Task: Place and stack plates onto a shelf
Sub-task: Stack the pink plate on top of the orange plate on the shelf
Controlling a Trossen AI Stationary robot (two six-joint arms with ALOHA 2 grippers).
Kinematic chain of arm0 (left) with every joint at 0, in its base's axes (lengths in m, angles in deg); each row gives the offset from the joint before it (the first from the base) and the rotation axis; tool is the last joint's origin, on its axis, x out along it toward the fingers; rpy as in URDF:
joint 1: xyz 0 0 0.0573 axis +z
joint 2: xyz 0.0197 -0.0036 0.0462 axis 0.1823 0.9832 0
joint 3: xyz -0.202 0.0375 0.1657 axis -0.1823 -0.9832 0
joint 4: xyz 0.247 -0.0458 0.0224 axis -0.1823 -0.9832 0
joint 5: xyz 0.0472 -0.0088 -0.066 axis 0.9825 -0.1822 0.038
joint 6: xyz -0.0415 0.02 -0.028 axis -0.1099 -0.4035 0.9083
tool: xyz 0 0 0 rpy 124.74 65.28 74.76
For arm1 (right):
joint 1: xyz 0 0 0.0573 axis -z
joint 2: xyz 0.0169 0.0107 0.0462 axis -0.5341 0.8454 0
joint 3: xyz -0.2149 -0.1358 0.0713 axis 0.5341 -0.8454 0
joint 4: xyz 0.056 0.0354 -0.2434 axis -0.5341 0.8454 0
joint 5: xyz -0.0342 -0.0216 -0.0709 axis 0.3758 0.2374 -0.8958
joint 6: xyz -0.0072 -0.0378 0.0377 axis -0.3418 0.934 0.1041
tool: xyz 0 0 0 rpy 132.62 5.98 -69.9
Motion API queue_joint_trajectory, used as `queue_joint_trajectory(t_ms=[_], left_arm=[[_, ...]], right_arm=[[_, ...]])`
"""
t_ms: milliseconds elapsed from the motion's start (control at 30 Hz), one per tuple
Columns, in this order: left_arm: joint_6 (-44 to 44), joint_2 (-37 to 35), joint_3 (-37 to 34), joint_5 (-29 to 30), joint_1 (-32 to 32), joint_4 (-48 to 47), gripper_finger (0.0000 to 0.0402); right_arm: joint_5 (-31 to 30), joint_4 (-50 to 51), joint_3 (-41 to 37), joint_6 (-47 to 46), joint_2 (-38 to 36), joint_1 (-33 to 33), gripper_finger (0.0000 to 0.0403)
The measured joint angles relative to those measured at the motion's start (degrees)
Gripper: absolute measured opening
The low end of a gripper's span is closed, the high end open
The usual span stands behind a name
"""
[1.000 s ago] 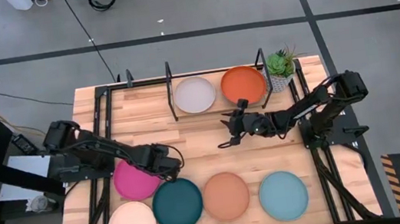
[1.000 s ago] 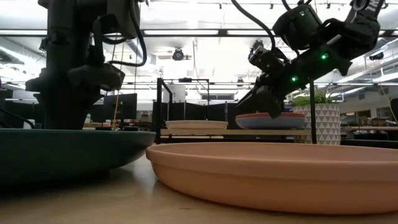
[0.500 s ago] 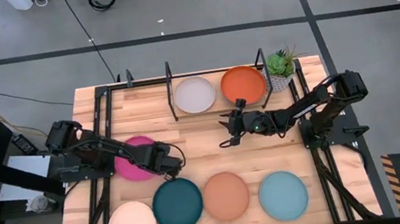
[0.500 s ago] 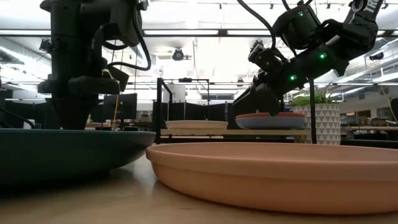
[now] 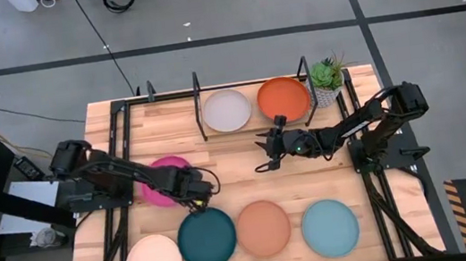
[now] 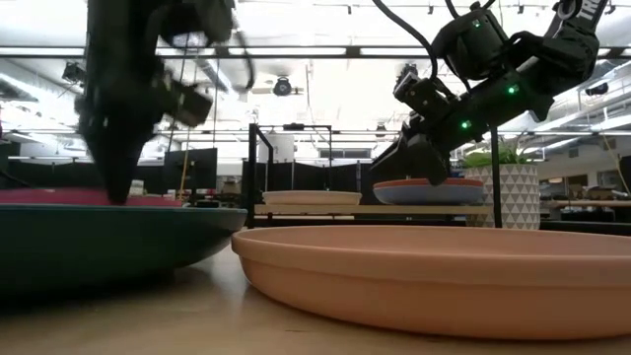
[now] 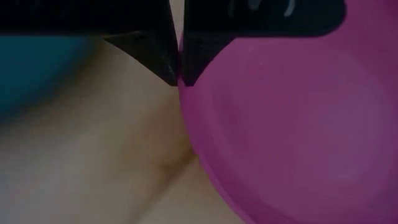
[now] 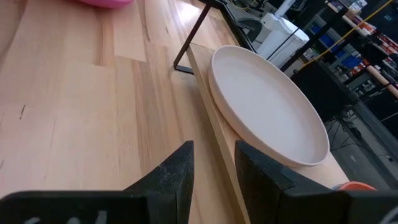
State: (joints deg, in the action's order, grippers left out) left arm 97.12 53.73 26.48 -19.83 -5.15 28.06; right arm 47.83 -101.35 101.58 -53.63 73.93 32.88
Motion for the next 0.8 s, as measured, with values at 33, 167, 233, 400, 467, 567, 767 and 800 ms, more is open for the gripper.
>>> queue_joint_trajectory(t_ms=[33,167,233,400,467,567,767,800], left_arm=[[-1.4,-0.3,1.5,-0.3,-0.1,-0.6,0.0012],[-10.1,-0.8,8.4,-0.5,-1.7,-2.1,0.0012],[-15.7,-0.8,11.7,-0.3,-3.0,-1.8,0.0012],[-22.0,-0.8,16.1,-0.3,-5.4,-1.6,0.0012],[-24.1,-0.8,16.6,0.0,-6.1,-1.5,0.0012],[-28.5,-0.8,16.6,0.7,-6.8,-1.4,0.0012],[-40.1,-0.8,16.6,3.4,-6.7,1.0,0.0012],[-42.2,-0.8,16.6,4.3,-6.6,1.7,0.0012]], right_arm=[[0.0,0.1,0.0,0.0,0.0,0.0,0.0122],[2.2,0.1,0.0,0.2,0.0,0.0,0.0122],[5.5,0.1,0.0,0.9,0.0,0.0,0.0122],[14.9,-0.9,0.0,1.6,0.0,-0.4,0.0122],[16.1,-1.5,0.0,2.2,0.0,-1.2,0.0123],[16.3,-2.3,0.0,3.9,0.0,-3.4,0.0124],[13.0,-4.1,0.9,8.6,0.0,-8.2,0.0134],[10.1,-3.1,1.4,8.7,0.0,-8.9,0.0137]])
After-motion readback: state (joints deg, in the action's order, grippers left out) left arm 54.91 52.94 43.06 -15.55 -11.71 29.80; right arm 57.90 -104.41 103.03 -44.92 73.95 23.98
